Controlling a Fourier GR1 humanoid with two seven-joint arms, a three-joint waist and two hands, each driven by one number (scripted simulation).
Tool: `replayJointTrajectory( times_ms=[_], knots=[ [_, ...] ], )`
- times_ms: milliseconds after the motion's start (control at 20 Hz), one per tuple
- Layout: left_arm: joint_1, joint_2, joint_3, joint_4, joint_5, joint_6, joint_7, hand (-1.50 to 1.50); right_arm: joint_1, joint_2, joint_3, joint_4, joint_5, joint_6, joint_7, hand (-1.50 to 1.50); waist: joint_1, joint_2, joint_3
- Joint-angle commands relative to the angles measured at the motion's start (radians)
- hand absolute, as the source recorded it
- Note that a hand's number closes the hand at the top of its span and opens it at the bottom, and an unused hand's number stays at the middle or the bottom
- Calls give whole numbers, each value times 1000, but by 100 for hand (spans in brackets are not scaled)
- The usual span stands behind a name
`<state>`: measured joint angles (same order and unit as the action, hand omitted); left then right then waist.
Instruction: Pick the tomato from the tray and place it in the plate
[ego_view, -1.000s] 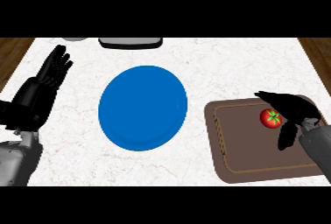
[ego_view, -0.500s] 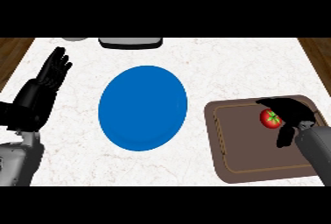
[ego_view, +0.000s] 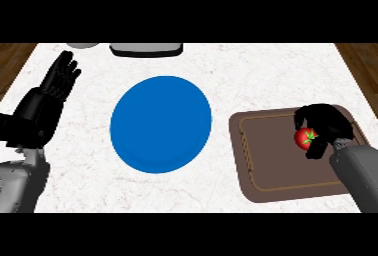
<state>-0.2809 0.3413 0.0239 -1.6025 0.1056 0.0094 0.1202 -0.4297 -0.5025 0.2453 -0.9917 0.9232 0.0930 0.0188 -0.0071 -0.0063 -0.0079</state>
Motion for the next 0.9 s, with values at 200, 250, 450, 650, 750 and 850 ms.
replayJointTrajectory(
  times_ms=[200, 250, 450, 650, 750, 850],
  knots=[
    [83, 35, 59, -1, 2, 4, -20, 0, 315, 65, -110, -178, 40, -199, 416, 150, -86, -22, 3],
    [86, 39, 60, -19, 8, -1, -10, 0, 338, 51, -114, -274, 52, -208, 449, 150, -83, -26, 3],
    [100, 2, 30, -10, -7, 5, -38, 0, 489, 109, -35, -617, 88, -193, 559, 150, -76, -19, 2],
    [89, -1, 29, -29, -4, 11, -7, 0, 586, 163, 64, -909, 136, -226, 595, 150, -54, -14, 4],
    [56, 16, 36, -22, -4, -1, -3, 0, 589, 212, 155, -1029, 186, -185, 655, 150, -42, -9, 5],
    [39, 3, 15, -45, -5, 1, 25, 0, 571, 269, 219, -1102, 222, -222, 668, 150, -29, -7, 6]
  ],
)
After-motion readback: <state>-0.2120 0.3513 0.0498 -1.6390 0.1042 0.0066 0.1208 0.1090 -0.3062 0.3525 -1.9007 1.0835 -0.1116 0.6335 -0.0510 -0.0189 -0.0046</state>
